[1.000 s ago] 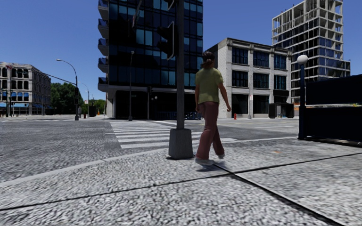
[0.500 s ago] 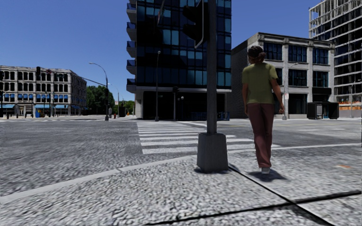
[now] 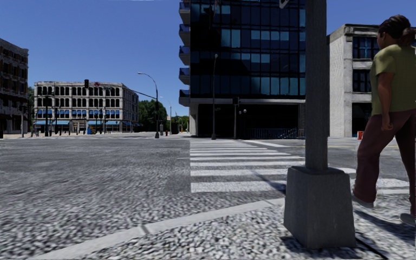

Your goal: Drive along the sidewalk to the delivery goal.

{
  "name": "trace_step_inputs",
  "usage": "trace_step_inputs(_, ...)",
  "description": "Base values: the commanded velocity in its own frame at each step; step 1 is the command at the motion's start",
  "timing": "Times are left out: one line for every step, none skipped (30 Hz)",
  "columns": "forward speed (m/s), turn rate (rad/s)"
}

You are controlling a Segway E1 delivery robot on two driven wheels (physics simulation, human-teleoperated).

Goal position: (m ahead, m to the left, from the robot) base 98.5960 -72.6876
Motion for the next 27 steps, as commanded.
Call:
trace_step_inputs(2.0, 0.0)
trace_step_inputs(2.0, 0.0)
trace_step_inputs(2.0, 0.0)
trace_step_inputs(2.0, 0.0)
trace_step_inputs(2.0, 0.0)
trace_step_inputs(2.0, 0.0)
trace_step_inputs(2.0, 0.0)
trace_step_inputs(2.0, 0.0)
trace_step_inputs(2.0, 0.0)
trace_step_inputs(2.0, 0.0)
trace_step_inputs(2.0, 0.0)
trace_step_inputs(2.0, 0.0)
trace_step_inputs(2.0, 0.0)
trace_step_inputs(2.0, 0.0)
trace_step_inputs(2.0, 0.0)
trace_step_inputs(2.0, -0.03)
trace_step_inputs(2.0, -0.05)
trace_step_inputs(1.98, -0.15)
trace_step_inputs(1.94, -0.22)
trace_step_inputs(1.9, -0.25)
trace_step_inputs(1.77, -0.26)
trace_step_inputs(1.77, -0.26)
trace_step_inputs(1.64, -0.26)
trace_step_inputs(1.56, -0.26)
trace_step_inputs(1.53, -0.26)
trace_step_inputs(1.5, -0.26)
trace_step_inputs(1.42, -0.26)
